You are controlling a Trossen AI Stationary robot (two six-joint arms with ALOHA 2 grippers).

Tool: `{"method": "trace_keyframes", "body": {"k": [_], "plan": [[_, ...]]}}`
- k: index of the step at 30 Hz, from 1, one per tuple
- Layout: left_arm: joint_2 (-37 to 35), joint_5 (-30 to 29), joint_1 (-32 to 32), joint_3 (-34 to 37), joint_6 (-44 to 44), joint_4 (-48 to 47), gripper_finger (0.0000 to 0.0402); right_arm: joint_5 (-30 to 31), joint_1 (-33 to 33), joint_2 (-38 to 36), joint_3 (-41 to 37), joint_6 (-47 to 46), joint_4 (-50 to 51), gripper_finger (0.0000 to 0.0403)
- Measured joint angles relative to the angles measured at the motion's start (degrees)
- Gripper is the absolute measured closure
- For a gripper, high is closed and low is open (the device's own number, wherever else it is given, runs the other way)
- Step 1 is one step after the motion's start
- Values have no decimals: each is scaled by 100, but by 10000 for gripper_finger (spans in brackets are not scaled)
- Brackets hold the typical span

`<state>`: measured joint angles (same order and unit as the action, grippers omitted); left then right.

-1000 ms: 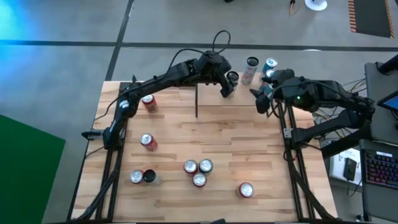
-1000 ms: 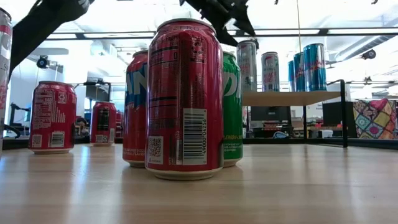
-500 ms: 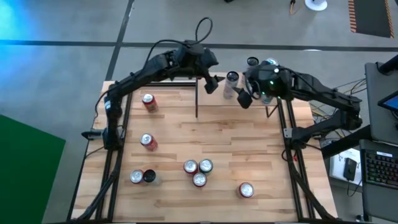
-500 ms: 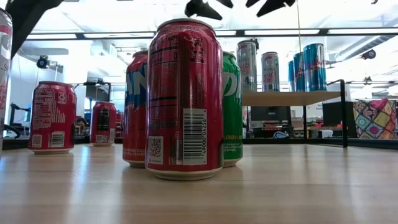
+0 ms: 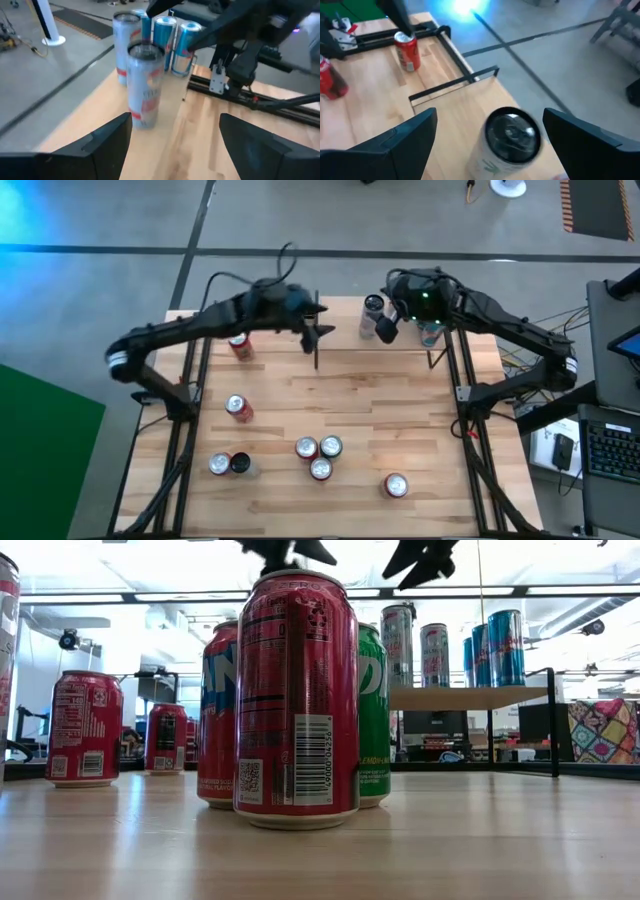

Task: Place canned beverage on shelf
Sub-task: Put the top white-pink soda can on the shelf aligned with the other white-pink soda can

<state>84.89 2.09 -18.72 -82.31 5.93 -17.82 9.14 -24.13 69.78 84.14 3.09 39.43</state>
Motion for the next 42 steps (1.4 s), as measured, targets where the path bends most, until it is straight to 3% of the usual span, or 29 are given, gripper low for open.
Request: {"method": "trace_keyframes", "body": {"k": [7, 14, 19, 27, 42], "plan": [[-1171, -332, 2, 1710, 604, 442, 118, 213, -208, 401, -65, -245, -107, 51], [-1851, -580, -1, 2506, 979, 463, 118, 290, -340, 630, -62, -600, 106, 51], [-2001, -745, -5, 2584, 966, 428, 118, 217, -328, 693, -62, -652, 250, 75], [-1941, -759, -18, 2584, 875, 471, 118, 89, -366, 656, -64, -606, 246, 159], [-1937, -969, -52, 2588, 924, 499, 118, -60, -528, -5, -70, -165, 1328, 151]]}}
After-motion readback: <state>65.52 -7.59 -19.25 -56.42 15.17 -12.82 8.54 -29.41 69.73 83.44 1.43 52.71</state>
